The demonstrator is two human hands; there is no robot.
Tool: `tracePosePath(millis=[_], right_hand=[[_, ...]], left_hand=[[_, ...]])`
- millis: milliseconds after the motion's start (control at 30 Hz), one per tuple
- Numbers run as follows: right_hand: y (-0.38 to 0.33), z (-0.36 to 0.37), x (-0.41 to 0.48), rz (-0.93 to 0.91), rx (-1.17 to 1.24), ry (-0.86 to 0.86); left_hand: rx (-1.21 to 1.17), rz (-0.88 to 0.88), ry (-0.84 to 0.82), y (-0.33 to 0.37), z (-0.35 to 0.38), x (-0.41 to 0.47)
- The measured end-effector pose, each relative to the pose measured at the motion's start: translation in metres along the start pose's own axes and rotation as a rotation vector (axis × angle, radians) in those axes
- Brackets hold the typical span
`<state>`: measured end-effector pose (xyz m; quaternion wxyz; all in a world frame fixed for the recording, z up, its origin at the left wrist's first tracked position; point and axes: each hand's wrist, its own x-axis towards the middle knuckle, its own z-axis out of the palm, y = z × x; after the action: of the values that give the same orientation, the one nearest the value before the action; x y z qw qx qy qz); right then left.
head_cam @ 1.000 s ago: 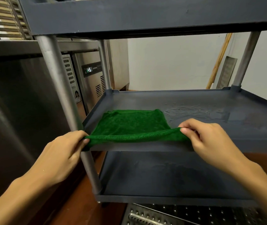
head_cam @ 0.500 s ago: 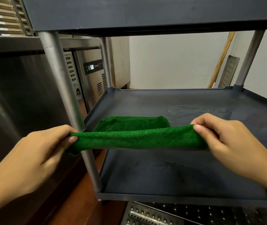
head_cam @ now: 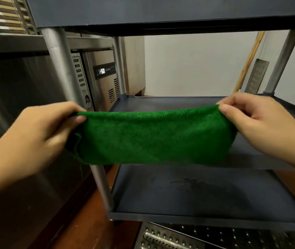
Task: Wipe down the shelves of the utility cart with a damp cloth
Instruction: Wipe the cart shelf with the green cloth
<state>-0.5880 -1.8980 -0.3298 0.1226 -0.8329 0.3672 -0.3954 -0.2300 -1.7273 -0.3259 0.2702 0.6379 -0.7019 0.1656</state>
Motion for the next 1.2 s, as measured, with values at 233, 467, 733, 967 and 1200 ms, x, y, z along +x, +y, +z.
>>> tracePosePath(millis=[233,467,733,967,1200], right_hand=[[0.047,0.058,0.072,0.171,-0.063,-0.078],[0.095,0.111,0.085,0.328,-0.013,-0.116],[0.092,0.111,0.059,0.196,-0.038,-0.282],[0.075,0.082,-0.027,-0.266,-0.251,-0.373],[0.089,0.102,-0.041,-0.356,-0.443,-0.199]], left_hand=[[0.220,-0.003,-0.098,-0.006,0.062,0.075],[0.273,-0.156,-0.219,-0.037,0.124,0.109],[0.286,-0.120,-0.205,-0.033,0.155,0.087],[0.207,0.279,-0.115,-0.013,0.159,-0.003],[0.307,0.271,-0.105,-0.013,0.164,-0.013]])
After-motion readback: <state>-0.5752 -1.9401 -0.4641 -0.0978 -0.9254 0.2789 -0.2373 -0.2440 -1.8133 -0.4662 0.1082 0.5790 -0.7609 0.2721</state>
